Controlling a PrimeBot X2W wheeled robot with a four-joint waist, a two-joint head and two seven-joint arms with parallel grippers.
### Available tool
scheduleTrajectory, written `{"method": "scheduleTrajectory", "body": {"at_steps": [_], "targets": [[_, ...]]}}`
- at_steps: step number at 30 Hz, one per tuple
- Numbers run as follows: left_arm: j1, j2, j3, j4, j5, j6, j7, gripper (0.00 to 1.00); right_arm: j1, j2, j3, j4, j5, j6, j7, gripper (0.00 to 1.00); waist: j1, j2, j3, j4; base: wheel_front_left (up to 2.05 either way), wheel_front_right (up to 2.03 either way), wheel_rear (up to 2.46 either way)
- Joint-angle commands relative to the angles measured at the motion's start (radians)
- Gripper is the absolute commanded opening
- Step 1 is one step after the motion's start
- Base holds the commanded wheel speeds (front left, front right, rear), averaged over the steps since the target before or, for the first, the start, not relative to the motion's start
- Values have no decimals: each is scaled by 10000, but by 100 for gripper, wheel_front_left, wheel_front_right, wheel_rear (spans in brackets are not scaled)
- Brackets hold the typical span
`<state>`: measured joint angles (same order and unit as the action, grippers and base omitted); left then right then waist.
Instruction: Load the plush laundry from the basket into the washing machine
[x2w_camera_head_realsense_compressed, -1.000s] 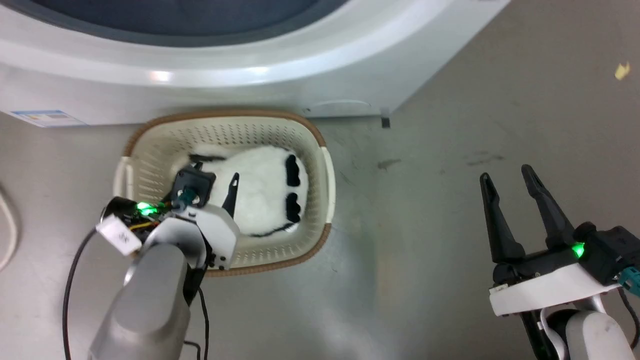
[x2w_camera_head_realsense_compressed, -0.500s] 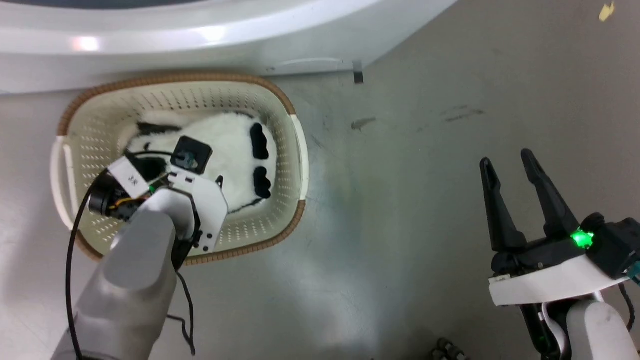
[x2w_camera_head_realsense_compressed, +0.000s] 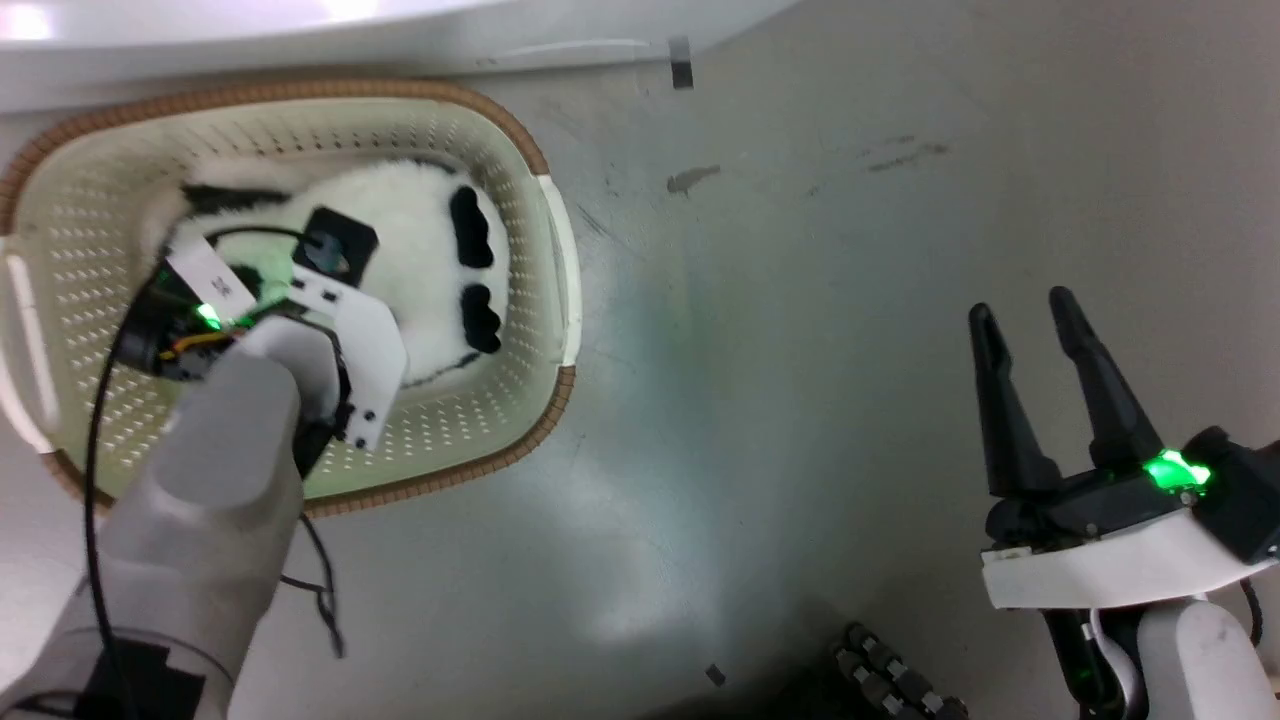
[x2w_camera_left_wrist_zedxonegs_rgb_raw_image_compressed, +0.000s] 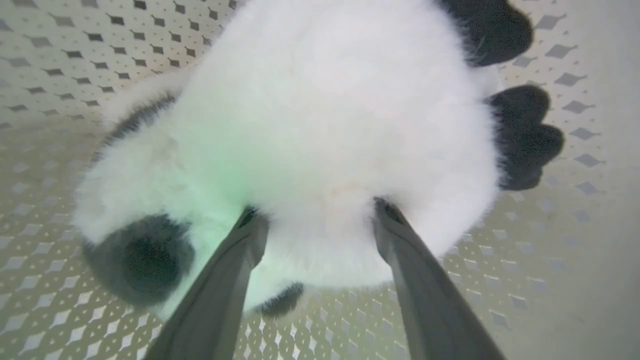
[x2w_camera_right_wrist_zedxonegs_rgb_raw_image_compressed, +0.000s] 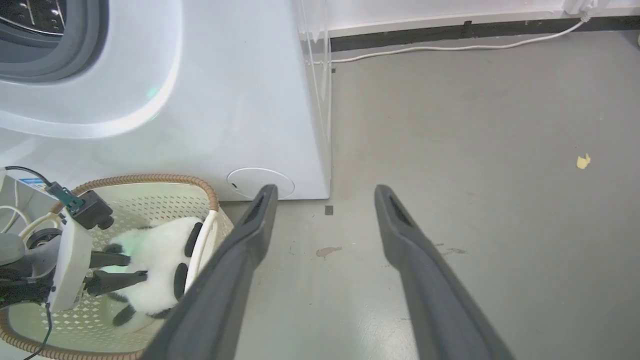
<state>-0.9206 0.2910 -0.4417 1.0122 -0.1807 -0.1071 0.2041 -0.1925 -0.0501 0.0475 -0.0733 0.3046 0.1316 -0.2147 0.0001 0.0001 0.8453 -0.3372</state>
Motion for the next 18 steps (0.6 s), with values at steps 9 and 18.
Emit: {"method": "scheduleTrajectory", "body": {"at_steps": [9, 18], "targets": [[-881, 228, -559, 1278, -384, -77, -92, 0, -237, -1, 22, -101, 423, -9, -256, 100, -1, -1, 836, -390, 0, 0, 0], [-873, 590, -567, 2314, -1108, 16, -1107, 0, -721, -1, 105, 423, 721, -9, -443, 100, -1, -1, 446, -794, 0, 0, 0]]}}
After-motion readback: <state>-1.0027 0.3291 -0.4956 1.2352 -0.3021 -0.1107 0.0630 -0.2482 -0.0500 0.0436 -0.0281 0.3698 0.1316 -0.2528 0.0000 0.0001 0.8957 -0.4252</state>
